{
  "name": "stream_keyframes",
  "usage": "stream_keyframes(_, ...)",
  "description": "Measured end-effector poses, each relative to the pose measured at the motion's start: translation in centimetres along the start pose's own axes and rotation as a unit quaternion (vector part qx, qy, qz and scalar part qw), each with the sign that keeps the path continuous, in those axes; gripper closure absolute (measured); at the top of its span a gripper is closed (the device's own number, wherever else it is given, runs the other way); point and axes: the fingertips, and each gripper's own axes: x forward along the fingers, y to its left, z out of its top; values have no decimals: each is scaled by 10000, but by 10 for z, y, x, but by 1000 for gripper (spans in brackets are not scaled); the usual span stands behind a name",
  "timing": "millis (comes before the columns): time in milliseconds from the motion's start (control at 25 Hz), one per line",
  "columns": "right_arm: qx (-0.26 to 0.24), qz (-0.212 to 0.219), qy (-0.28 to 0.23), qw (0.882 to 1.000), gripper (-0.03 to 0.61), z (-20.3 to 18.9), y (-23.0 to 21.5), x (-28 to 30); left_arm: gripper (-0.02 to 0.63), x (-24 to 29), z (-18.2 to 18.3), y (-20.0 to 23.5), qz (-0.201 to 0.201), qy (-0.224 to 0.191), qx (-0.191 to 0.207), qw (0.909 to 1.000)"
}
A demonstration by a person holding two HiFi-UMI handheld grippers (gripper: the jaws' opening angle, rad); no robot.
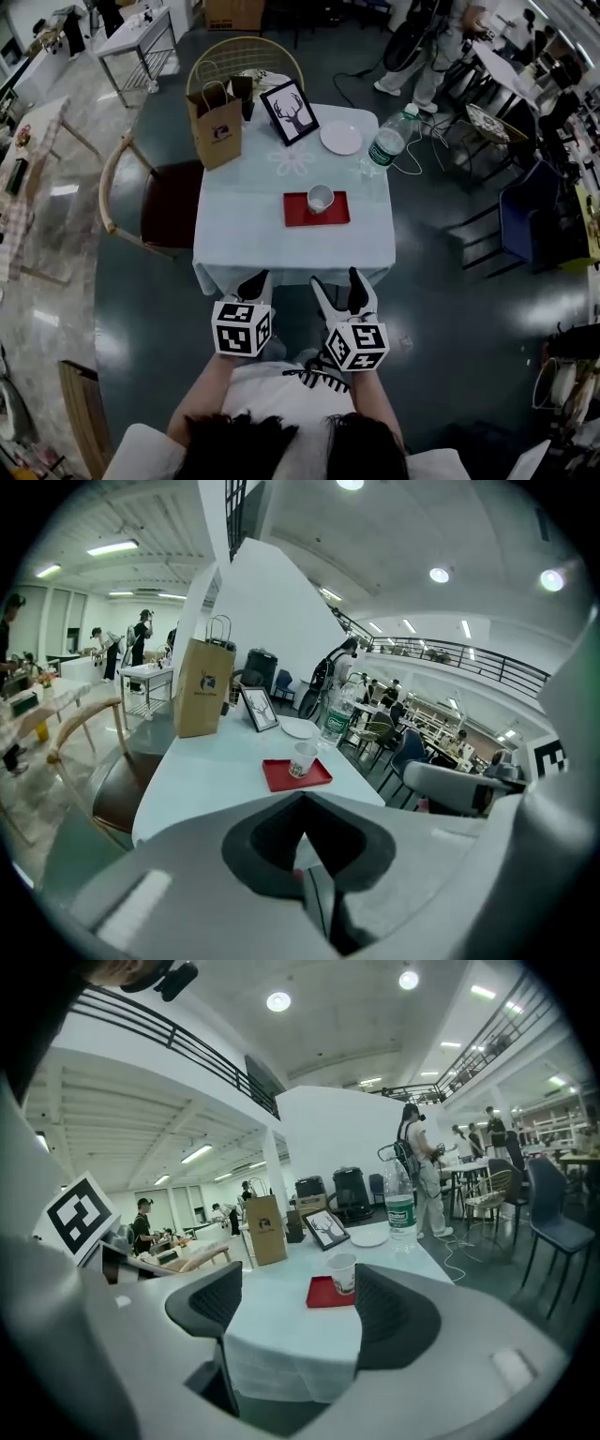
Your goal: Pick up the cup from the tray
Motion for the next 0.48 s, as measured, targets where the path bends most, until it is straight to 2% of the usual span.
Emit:
stream_keyframes(160, -111, -212, -158, 9996, 167, 13, 1, 24, 614, 15, 17, 23, -31, 34, 313, 9995)
stream_keyframes(320, -354, -396, -242, 9983, 160, 27, 0, 45, 614, 23, 36, 42, 7, -2, 208, 9998)
stream_keyframes(480, -467, -405, -212, 9979, 153, 35, -2, 67, 614, 29, 32, 51, 123, 167, 535, 9984)
